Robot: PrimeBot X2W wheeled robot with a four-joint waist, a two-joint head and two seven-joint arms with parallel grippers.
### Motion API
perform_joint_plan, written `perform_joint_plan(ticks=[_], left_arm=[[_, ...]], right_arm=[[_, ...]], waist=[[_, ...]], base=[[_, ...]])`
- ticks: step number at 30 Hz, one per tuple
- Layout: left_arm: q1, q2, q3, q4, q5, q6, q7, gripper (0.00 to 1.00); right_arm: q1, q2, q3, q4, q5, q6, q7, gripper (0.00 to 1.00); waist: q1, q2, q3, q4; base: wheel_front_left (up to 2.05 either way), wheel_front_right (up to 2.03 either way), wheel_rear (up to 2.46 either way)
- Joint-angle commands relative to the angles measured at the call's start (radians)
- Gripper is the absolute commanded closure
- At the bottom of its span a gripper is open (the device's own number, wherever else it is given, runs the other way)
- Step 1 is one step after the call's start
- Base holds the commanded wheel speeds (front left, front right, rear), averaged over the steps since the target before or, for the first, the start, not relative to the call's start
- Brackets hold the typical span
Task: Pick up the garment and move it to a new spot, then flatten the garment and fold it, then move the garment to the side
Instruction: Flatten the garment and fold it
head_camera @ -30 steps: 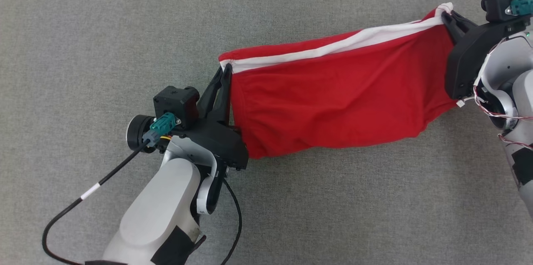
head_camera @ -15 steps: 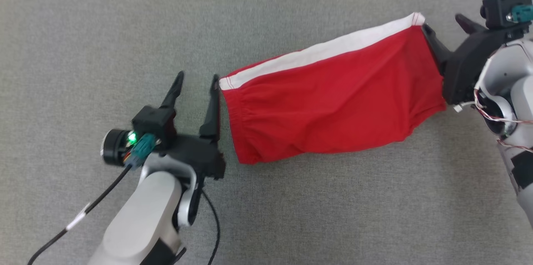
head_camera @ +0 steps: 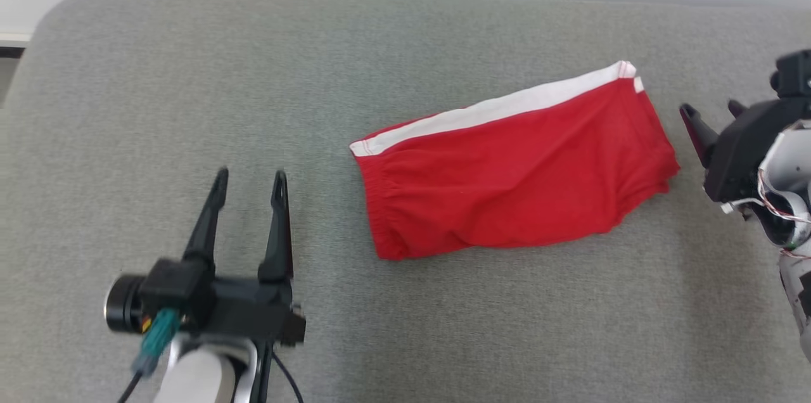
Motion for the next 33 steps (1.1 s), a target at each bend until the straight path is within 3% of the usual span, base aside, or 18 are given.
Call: perform_joint_plan(ticks=[1,8,13,22,33], left_arm=[[0.036,-0.010,0.017,-0.017,0.015,-0.016,-0.003,0.00],[0.172,-0.061,0.109,-0.020,0.014,-0.139,-0.003,0.00],[0.225,-0.071,0.152,0.005,0.027,-0.186,-0.003,0.00],[0.269,-0.086,0.190,-0.017,0.061,-0.217,-0.003,0.00],[0.277,-0.102,0.173,-0.014,0.087,-0.226,-0.003,0.00]], right_arm=[[0.015,0.003,-0.011,0.005,0.003,-0.003,0.006,0.00],[0.029,0.021,-0.095,0.041,-0.029,-0.003,0.042,0.00],[0.026,0.034,-0.154,0.055,-0.057,-0.003,0.069,0.00],[0.013,0.071,-0.216,0.042,-0.104,-0.003,0.100,0.00],[0.028,0.096,-0.304,0.064,-0.177,-0.003,0.103,0.00]], waist=[[0.0002,0.0000,-0.010,0.014],[0.0002,0.0000,0.002,0.041],[0.0002,0.0000,0.021,0.065],[0.0002,0.0000,0.050,0.094],[0.0002,0.0000,0.074,0.118]], base=[[0.00,0.00,0.00],[0.00,0.00,0.00],[0.00,0.00,0.00],[0.00,0.00,0.00],[0.00,0.00,0.00]])
